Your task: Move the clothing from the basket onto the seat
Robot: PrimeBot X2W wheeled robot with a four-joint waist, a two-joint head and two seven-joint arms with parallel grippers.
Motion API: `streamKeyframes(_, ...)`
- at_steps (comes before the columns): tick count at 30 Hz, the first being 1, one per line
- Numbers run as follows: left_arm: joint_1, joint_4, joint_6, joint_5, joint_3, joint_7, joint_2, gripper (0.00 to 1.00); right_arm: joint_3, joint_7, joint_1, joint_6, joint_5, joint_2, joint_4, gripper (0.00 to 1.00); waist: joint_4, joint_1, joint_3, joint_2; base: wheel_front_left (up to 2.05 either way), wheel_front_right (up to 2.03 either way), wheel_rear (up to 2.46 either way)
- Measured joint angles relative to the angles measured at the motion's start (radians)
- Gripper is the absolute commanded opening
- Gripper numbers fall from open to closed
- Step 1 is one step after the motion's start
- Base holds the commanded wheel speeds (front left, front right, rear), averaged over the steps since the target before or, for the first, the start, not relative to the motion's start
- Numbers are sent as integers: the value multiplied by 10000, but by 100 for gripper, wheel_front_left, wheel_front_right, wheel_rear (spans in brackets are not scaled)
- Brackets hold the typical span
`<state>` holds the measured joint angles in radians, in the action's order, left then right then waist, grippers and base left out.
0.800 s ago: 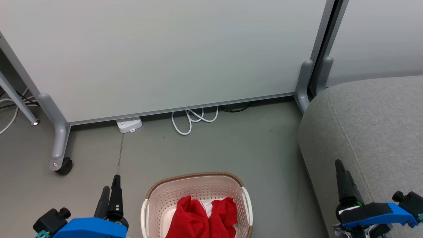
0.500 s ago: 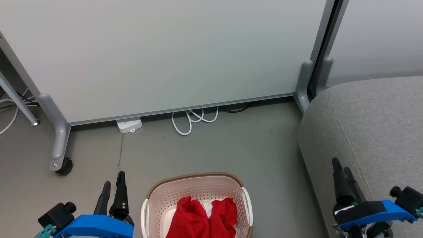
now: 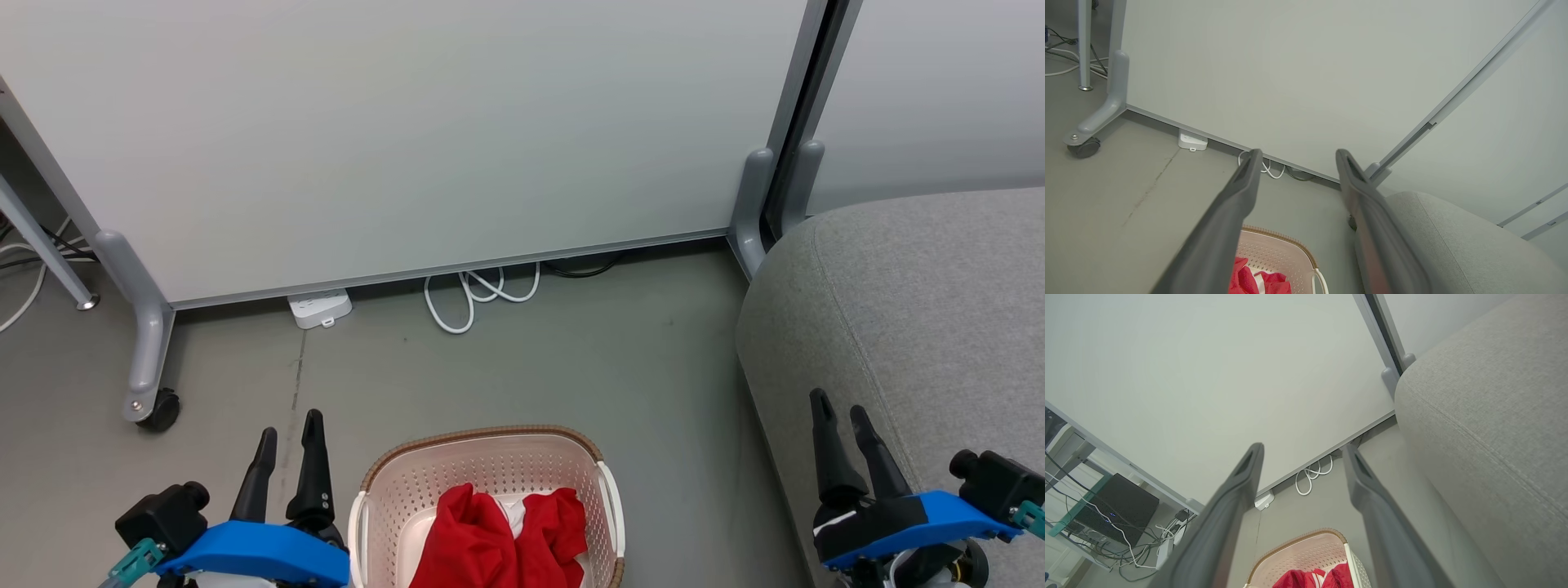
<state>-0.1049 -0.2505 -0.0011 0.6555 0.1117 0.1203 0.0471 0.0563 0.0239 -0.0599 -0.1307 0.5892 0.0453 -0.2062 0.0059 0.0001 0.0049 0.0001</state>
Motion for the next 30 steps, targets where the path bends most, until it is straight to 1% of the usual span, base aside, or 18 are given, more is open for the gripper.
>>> streamKeyframes(15, -140, -10, 159, -1164, 249, 391, -6, 100, 44, 86, 19, 0, -1684, 4, 140, 100, 6, 0, -47, -1, 0, 0, 0)
streamKeyframes(30, -230, -410, 245, -2113, 568, 750, -8, 100, 6, 211, 34, 0, -3237, 10, 259, 100, -4, 0, -87, 0, 0, 0, 0)
